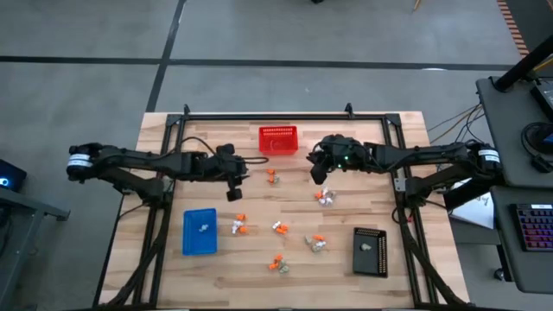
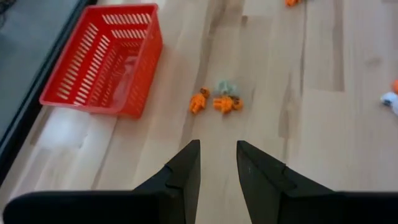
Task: Sort Halloween decoration
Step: Put the orange skeleton toy into the red bin
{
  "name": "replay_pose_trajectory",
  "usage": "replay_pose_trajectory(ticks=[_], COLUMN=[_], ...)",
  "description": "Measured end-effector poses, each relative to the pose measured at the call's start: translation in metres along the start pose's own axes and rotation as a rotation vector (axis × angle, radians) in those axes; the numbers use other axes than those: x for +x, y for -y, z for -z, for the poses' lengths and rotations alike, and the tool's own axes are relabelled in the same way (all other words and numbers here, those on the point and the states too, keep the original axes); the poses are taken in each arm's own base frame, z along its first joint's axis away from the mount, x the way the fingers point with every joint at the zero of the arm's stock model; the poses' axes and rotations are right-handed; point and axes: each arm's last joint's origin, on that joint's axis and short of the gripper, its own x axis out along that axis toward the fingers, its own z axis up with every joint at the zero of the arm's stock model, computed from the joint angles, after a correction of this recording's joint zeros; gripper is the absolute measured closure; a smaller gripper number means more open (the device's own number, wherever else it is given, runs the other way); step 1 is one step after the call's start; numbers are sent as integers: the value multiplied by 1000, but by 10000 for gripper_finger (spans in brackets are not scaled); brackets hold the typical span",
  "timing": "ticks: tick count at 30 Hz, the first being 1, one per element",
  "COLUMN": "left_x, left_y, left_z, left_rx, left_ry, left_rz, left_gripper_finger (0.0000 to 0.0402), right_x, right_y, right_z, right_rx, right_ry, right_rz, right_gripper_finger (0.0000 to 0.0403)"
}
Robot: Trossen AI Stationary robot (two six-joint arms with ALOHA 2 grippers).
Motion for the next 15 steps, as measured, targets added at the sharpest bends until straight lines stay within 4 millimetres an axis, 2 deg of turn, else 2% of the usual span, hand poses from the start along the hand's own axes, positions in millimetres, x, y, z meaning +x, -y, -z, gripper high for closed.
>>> replay_pose_trajectory(ticks=[9, 15], left_x=[2, -4], left_y=[-2, -5], left_z=[-12, -24], left_rx=[-41, -30], left_ry=[171, 210], left_rz=[-12, -61], left_gripper_finger=[315, 315], right_x=[0, 9], right_y=[-2, -2], right_z=[5, 12], right_rx=[170, 175], right_ry=[-141, -194], right_rz=[-176, -168], right_gripper_finger=[340, 340])
